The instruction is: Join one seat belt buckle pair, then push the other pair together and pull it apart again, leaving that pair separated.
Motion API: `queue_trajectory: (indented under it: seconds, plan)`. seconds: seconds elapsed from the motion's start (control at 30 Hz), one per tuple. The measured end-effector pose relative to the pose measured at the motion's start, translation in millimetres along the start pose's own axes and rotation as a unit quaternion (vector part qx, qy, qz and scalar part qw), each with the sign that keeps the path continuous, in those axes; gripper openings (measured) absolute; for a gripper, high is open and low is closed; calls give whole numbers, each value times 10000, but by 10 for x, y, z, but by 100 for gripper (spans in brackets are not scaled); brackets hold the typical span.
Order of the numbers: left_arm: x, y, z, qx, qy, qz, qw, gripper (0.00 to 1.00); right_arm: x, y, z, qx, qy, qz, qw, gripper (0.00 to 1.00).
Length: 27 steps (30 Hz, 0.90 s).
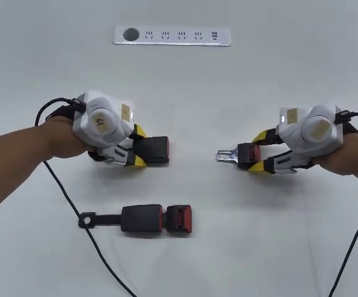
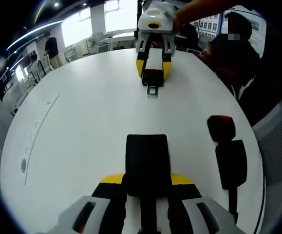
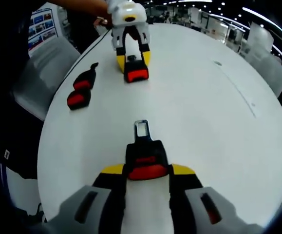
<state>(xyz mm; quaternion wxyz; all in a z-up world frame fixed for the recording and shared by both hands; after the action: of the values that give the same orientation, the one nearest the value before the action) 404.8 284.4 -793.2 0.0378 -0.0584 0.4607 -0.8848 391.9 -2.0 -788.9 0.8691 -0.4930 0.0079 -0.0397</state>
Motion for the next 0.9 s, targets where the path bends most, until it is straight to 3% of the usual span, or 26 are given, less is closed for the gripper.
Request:
queue_trajectory:
  seconds: [0.43,0.7,0.9]
  plan:
    - [36,2,2,-131,158,-104,9997,33,7,55,54,-57,-79,80,9999,34]
    - [44,-2,-1,-133,142,-109,9998,33,8,91,17,379,149,-19,9992,34]
    - [30,-1,0,-157,149,-124,9997,33,-10,137,106,489,64,-31,9988,34]
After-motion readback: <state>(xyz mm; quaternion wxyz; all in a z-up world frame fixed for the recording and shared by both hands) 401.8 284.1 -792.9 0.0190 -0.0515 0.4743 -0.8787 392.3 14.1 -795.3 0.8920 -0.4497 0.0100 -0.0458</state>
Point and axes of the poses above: the centre of the closed fingertips' face, and the gripper's own axes: y roughly forward along the fingers, x roughly to its right, z roughly out of its top, the point moved 8 cm from there along -y, roughly backward along the fingers, and after that the axes turned 6 degrees about -y, right-handed, at the moved point
